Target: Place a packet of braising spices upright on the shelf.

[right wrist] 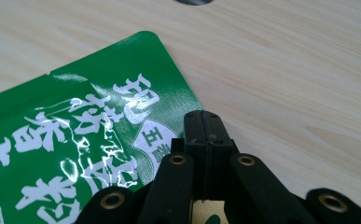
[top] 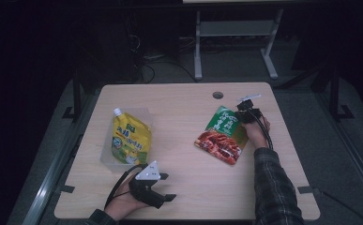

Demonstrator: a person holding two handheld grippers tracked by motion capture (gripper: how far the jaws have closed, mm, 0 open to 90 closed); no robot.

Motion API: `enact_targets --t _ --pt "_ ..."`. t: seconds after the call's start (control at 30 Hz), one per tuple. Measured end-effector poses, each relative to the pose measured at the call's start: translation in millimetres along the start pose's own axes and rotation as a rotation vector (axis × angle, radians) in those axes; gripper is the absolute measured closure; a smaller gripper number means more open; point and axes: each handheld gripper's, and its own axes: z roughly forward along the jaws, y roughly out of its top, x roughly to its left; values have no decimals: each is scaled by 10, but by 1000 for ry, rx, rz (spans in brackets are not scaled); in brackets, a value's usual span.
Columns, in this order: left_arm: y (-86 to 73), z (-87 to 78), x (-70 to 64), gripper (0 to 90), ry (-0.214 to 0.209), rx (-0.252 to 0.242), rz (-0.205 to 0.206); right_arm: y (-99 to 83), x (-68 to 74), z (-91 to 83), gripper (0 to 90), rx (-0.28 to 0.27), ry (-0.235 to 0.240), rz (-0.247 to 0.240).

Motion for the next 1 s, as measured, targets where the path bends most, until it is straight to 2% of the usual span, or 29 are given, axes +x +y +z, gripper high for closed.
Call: enact_targets --t 0.2,0.47,0.6,0.73,1.0 --pt "-1 10 10 226 -6 -6 -3 -69 110 -89 900 9 47 -50" --pt "-1 14 11 226 6 0 -1 -166 340 -259 900 47 100 -190" --pt "2 20 12 226 9 -1 -3 -255 469 -361 900 46 134 -248" --pt "2 29 12 226 11 -2 -4 -310 597 -445 900 60 170 -288" --pt "1 9 15 226 23 -7 -9 -434 800 -627 900 96 204 -353"
